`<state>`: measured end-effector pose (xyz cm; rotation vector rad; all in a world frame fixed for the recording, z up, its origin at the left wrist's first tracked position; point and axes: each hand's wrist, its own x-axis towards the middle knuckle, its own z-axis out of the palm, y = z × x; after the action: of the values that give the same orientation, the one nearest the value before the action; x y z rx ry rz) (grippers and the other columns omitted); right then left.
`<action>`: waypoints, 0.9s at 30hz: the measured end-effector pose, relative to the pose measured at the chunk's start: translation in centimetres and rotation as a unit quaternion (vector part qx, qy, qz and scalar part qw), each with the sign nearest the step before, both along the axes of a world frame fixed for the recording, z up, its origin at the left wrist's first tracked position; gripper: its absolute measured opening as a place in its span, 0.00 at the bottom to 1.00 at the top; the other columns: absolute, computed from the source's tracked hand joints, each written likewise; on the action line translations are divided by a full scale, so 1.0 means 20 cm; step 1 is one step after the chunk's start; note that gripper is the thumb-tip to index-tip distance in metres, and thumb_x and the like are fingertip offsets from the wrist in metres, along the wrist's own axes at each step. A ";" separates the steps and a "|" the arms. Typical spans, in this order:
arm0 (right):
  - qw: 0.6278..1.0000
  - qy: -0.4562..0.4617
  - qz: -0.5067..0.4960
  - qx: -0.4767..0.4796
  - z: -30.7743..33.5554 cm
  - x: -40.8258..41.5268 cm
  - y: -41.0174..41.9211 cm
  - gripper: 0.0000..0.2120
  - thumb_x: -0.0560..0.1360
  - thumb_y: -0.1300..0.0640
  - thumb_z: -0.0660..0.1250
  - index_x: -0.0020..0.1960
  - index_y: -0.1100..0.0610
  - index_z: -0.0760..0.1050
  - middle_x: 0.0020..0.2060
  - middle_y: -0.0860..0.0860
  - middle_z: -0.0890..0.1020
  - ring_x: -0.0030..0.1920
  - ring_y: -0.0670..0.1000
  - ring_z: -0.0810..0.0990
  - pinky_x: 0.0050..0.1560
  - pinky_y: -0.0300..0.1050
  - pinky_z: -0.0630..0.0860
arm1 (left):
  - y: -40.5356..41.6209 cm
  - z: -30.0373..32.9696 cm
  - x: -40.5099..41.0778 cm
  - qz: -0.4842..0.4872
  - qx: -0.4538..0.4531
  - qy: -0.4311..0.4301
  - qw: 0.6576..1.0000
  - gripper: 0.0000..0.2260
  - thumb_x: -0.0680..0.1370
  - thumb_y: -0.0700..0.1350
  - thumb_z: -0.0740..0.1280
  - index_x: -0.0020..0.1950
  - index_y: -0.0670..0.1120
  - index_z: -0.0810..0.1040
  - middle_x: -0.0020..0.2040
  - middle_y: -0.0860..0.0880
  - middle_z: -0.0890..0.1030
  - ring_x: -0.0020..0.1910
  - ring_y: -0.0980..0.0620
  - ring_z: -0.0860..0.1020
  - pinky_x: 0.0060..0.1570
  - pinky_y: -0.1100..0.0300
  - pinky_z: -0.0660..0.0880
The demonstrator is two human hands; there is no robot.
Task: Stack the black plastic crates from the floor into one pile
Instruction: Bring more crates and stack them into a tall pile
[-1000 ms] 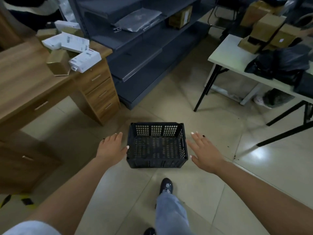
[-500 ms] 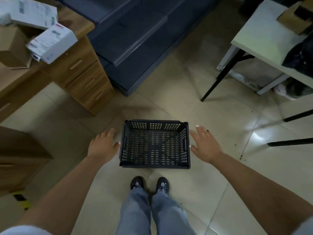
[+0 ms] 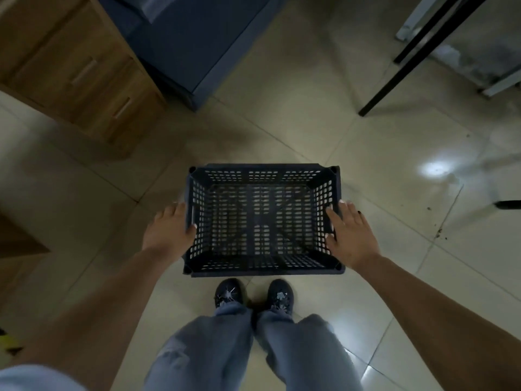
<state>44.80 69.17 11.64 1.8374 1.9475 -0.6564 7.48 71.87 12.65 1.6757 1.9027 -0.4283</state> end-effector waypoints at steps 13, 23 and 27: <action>0.992 -0.071 -0.076 0.069 -0.96 0.19 0.04 0.40 0.75 0.57 0.65 0.78 0.55 0.44 0.77 0.62 0.45 0.77 0.62 0.46 0.74 0.58 0.51 | -0.01 -1.04 -0.01 0.023 0.001 0.112 0.993 0.39 0.77 0.51 0.64 0.78 0.45 0.43 0.78 0.37 0.42 0.75 0.37 0.52 0.72 0.43 0.57; 0.983 -0.035 -0.170 0.057 -1.10 0.18 0.05 0.45 0.72 0.70 0.64 0.77 0.47 0.41 0.74 0.59 0.32 0.69 0.65 0.62 0.55 0.56 0.77 | 0.01 -1.13 -0.06 0.088 0.016 0.043 0.995 0.42 0.74 0.33 0.63 0.78 0.56 0.41 0.77 0.40 0.36 0.45 0.36 0.78 0.36 0.51 0.74; 0.983 -0.016 -0.171 0.072 -0.96 0.17 0.06 0.40 0.73 0.64 0.64 0.77 0.47 0.48 0.76 0.60 0.40 0.68 0.67 0.63 0.55 0.59 0.77 | 0.04 -1.02 -0.09 0.081 0.018 0.049 0.995 0.39 0.75 0.38 0.63 0.77 0.56 0.43 0.78 0.41 0.42 0.43 0.39 0.78 0.35 0.54 0.72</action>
<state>48.30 70.35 -7.51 2.2853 1.7118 -0.5923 5.72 72.77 -7.67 1.5334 2.1116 -0.4207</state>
